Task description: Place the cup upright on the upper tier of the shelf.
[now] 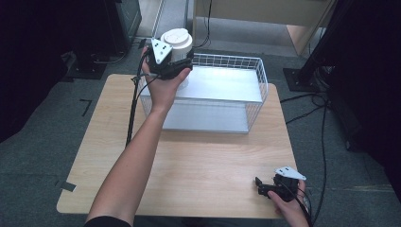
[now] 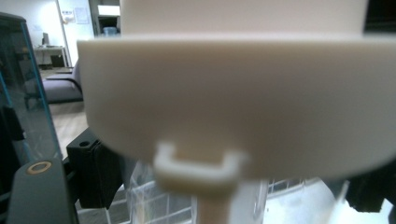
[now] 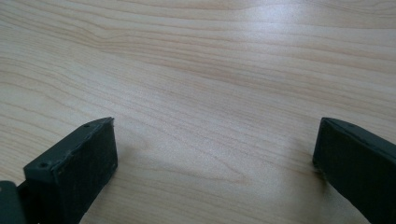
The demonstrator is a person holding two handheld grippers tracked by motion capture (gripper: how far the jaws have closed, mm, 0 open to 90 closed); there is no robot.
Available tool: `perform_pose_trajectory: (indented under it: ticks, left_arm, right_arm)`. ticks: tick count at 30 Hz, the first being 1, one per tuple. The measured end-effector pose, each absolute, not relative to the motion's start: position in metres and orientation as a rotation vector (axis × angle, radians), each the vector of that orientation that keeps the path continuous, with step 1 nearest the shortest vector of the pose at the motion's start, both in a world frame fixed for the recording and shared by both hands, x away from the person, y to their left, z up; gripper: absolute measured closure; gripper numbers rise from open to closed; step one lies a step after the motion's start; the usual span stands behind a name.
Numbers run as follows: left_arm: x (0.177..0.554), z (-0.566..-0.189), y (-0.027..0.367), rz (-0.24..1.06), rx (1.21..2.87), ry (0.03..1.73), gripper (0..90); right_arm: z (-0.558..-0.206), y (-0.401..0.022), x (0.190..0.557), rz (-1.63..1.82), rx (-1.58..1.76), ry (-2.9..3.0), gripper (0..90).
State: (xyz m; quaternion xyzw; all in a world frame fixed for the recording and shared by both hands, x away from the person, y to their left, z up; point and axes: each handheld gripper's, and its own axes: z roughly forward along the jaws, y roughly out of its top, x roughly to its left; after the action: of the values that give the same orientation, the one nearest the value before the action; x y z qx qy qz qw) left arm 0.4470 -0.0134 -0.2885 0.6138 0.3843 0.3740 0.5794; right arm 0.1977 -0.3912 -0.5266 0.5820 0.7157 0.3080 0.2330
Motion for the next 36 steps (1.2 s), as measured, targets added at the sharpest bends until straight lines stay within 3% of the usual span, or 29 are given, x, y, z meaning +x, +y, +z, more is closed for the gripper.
perform_pose_trajectory:
  ticks: [12, 36]
  left_arm:
    - [0.428, -0.288, -0.006, 0.870, 1.480, 0.931, 0.3]
    - [0.362, -0.313, 0.028, 0.872, 1.474, 0.875, 0.3]
  right_arm:
    - [-0.527, -0.391, 0.198, 0.848, 1.594, 1.973, 0.0]
    - [-0.526, -0.391, 0.198, 0.847, 1.594, 1.975, 0.0]
